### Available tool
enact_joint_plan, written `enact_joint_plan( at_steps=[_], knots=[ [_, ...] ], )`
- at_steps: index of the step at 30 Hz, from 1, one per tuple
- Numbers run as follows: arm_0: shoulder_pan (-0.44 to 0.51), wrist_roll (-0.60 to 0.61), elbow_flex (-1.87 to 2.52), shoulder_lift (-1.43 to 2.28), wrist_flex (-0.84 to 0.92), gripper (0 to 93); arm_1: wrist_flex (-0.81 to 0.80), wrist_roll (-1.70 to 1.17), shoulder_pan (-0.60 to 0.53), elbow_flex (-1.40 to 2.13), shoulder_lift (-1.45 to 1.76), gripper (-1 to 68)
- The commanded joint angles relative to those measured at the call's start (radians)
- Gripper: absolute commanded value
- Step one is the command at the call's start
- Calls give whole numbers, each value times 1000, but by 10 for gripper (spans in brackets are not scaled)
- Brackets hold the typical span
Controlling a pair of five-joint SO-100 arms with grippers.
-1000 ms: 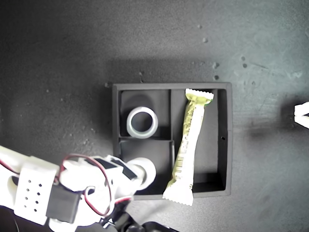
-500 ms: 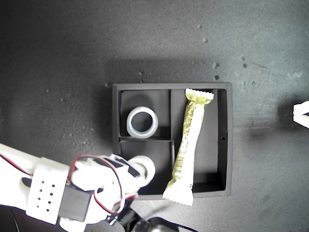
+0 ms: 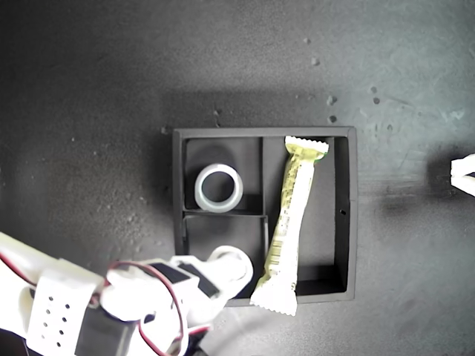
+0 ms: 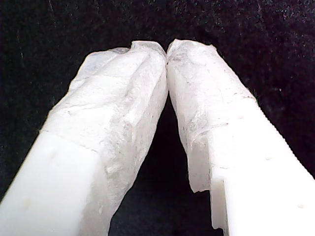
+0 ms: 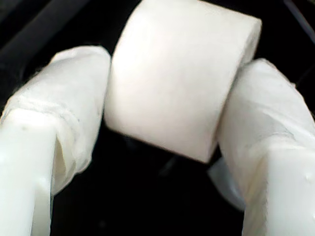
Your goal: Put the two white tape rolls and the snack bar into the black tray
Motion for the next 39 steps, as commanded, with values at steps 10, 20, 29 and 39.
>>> enact_joint_plan(
  at_steps=[10, 20, 29, 39],
  knots=[
    [2, 11, -1055, -518, 453, 176, -3, -15, 5, 3, 8, -5],
    [-57, 18, -650, -221, 456, 159, 8, -14, 5, 5, 8, -5],
    [-218, -87, 350, 630, 419, 83, 8, -15, 6, 9, 9, -5],
    [-316, -46, 1371, 1312, -54, 0, 29, -21, 14, 11, 9, -5]
  ],
)
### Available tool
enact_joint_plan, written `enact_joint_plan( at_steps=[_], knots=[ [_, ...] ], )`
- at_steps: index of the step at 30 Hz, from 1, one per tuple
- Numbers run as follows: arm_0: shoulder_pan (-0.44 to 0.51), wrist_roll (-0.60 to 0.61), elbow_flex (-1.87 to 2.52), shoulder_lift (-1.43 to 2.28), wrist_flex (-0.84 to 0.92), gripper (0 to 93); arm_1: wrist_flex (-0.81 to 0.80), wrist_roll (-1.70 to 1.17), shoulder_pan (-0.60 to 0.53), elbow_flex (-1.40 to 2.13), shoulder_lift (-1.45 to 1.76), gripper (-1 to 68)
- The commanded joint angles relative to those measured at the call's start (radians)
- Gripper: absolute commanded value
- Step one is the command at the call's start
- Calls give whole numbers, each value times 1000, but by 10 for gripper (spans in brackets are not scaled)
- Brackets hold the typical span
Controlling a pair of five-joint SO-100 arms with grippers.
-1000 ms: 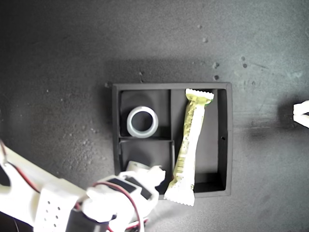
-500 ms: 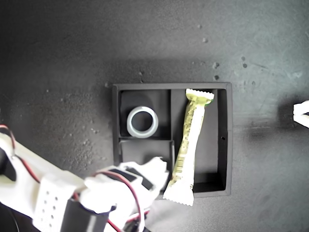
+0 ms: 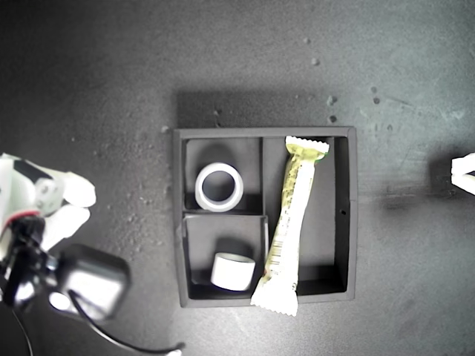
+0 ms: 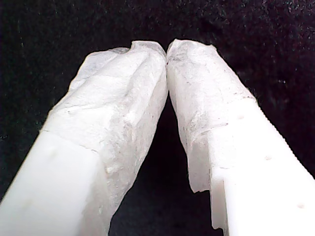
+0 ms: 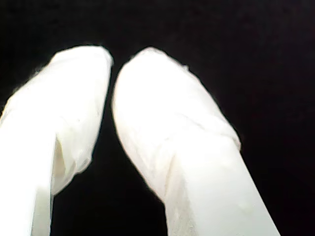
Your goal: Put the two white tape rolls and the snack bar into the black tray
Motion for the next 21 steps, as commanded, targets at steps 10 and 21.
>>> enact_joint_plan(
  at_steps=[10, 21],
  knots=[
    [-58, 8, 499, 169, -187, 0, 173, 6, 114, 11, 9, -5],
    [-71, 2, 744, 414, -239, 0, 232, -6, 91, 11, 9, -4]
  ],
)
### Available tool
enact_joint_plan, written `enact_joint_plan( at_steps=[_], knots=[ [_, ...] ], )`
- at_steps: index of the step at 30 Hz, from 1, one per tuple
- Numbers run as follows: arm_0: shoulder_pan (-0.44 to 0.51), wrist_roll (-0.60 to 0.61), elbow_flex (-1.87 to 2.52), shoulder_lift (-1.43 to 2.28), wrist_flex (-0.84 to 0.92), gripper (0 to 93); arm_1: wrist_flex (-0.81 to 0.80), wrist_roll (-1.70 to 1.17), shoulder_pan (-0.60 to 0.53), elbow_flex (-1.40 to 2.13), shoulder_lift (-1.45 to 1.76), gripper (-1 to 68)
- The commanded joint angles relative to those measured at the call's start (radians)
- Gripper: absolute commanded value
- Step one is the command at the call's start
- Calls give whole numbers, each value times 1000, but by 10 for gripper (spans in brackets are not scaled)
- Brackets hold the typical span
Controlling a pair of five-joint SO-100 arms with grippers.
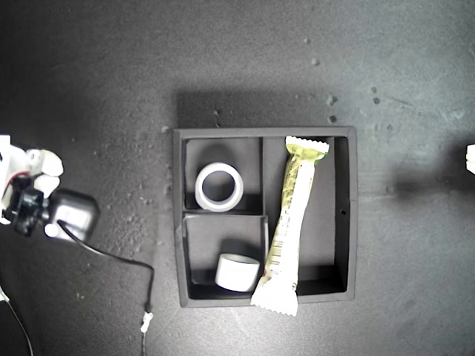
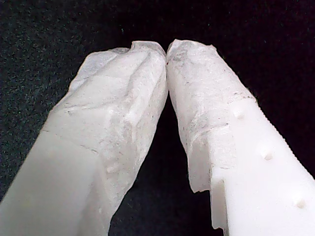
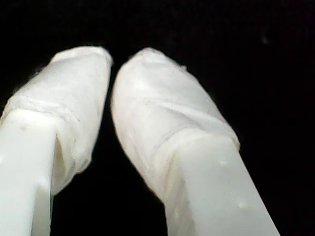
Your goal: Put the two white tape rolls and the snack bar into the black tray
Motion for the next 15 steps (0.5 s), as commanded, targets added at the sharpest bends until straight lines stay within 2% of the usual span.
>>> enact_joint_plan(
  at_steps=[1, 6, 10, 13, 15],
  knots=[
    [-2, 3, 38, 94, -12, 0, 12, 32, -34, 11, 3, -4],
    [-3, 5, 98, 149, -21, 0, 14, 124, -110, 11, -2, -3],
    [0, 17, 178, 282, -31, 0, 17, 144, -110, 11, -9, -1],
    [0, 31, 238, 433, 0, 0, 17, 67, -135, 11, -11, 0],
    [-2, 35, 272, 541, 34, 0, 17, -86, -130, 11, -11, 0]
  ],
)
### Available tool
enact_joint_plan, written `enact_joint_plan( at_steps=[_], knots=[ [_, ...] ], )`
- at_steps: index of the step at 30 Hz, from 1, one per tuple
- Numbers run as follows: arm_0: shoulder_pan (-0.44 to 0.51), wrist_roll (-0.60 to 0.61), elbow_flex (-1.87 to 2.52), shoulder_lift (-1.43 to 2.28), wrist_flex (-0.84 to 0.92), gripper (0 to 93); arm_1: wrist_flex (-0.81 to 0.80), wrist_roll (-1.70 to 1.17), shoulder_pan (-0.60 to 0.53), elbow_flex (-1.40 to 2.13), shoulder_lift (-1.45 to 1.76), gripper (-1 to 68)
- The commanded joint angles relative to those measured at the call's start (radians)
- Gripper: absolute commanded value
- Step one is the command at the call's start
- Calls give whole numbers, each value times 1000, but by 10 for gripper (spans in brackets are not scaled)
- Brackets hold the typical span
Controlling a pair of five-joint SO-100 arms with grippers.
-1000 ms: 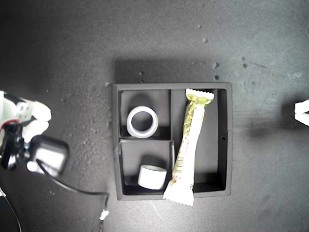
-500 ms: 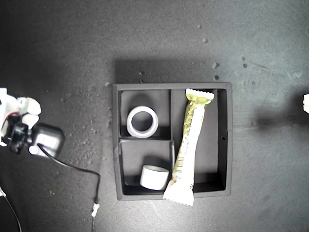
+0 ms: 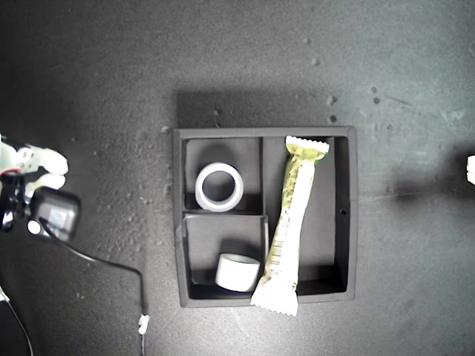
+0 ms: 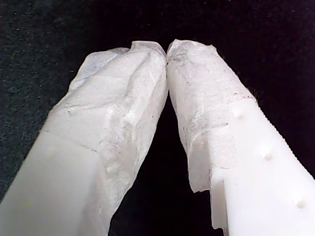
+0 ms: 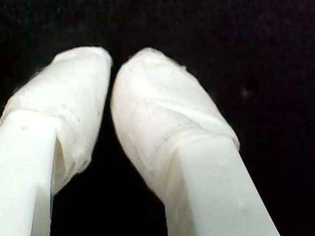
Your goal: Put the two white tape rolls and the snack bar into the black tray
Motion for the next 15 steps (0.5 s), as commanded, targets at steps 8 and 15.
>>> enact_joint_plan(
  at_steps=[8, 15],
  knots=[
    [0, 6, 109, 313, 132, 0, 0, -206, 89, 11, 8, 0],
    [0, -44, 179, 313, 80, 1, 0, -210, 114, 11, 8, 0]
  ],
)
